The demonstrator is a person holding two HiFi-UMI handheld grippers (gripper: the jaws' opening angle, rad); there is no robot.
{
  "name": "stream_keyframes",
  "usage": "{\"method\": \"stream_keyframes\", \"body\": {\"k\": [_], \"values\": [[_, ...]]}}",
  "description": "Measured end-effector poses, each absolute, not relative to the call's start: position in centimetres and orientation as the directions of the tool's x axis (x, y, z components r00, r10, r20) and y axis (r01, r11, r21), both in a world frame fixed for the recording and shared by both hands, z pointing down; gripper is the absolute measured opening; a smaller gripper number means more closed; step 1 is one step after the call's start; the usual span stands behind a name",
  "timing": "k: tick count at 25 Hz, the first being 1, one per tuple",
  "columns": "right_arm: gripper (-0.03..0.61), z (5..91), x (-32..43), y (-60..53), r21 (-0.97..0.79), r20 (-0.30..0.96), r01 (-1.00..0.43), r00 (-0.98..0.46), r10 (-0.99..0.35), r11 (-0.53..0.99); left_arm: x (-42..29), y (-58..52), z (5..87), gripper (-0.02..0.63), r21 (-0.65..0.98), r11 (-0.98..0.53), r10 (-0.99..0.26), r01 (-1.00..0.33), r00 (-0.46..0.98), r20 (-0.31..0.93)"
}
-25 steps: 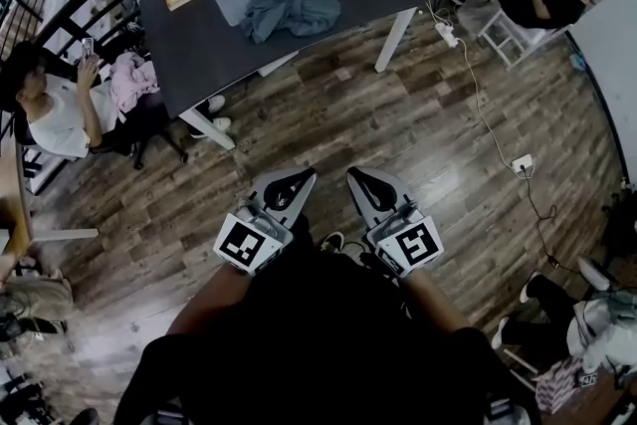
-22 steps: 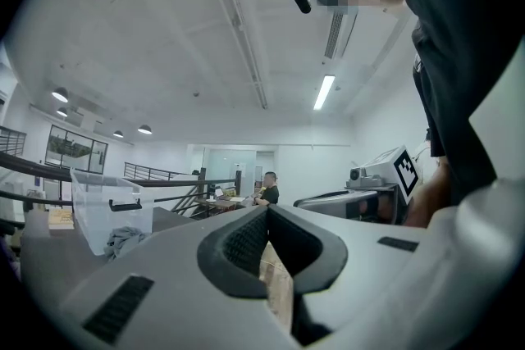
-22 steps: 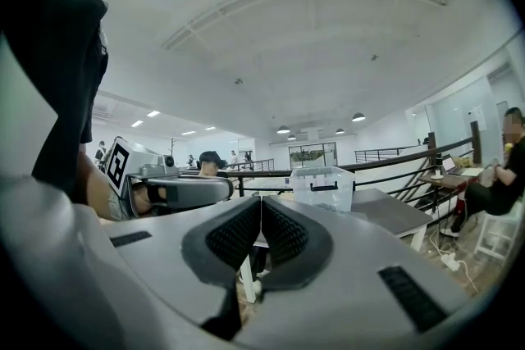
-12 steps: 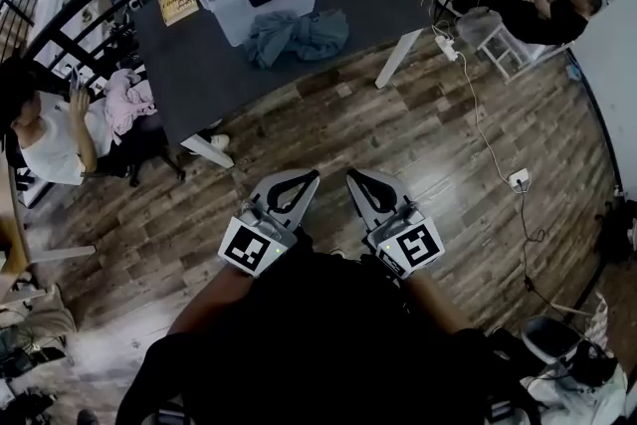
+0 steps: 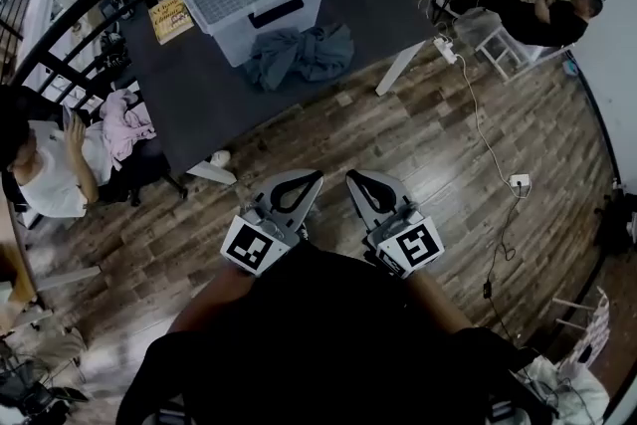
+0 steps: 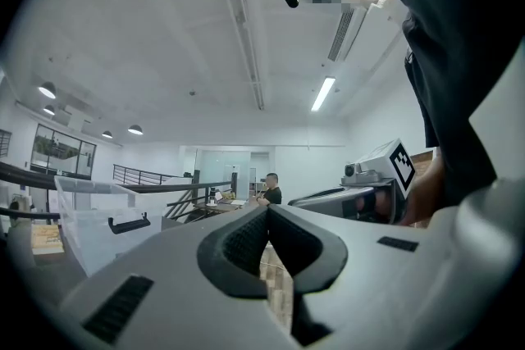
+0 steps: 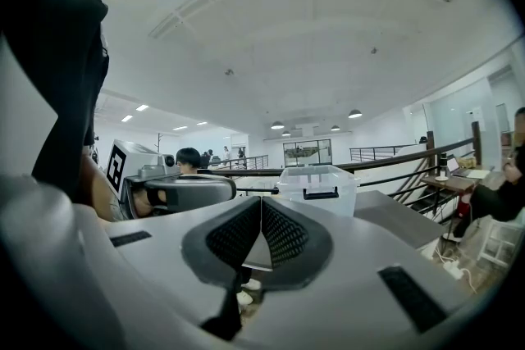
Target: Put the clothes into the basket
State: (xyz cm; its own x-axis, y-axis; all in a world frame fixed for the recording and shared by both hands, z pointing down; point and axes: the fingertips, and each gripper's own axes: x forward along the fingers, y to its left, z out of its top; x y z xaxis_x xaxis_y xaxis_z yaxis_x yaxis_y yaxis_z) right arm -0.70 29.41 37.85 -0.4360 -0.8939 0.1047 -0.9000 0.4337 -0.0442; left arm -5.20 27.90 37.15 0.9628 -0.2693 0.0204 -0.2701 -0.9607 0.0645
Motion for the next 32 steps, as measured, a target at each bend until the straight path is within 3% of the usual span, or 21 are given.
{"method": "stream_keyframes", "body": {"k": [16, 32], "values": [[0.017, 38.8, 0.2, 22.9, -0.076, 0.125, -0.911, -0.413, -0.902, 0.406, -4.8, 20.8, 38.3, 0.003, 0.103, -0.963, -0.248, -0.250, 0.968, 0.036], [0.017, 38.2, 6.6, 13.1, -0.058, 0.095, -0.842, -0.540, -0.836, 0.537, 1.8, 12.2, 37.6, 0.003, 0.078, -0.931, -0.355, -0.357, 0.934, 0.038]]}}
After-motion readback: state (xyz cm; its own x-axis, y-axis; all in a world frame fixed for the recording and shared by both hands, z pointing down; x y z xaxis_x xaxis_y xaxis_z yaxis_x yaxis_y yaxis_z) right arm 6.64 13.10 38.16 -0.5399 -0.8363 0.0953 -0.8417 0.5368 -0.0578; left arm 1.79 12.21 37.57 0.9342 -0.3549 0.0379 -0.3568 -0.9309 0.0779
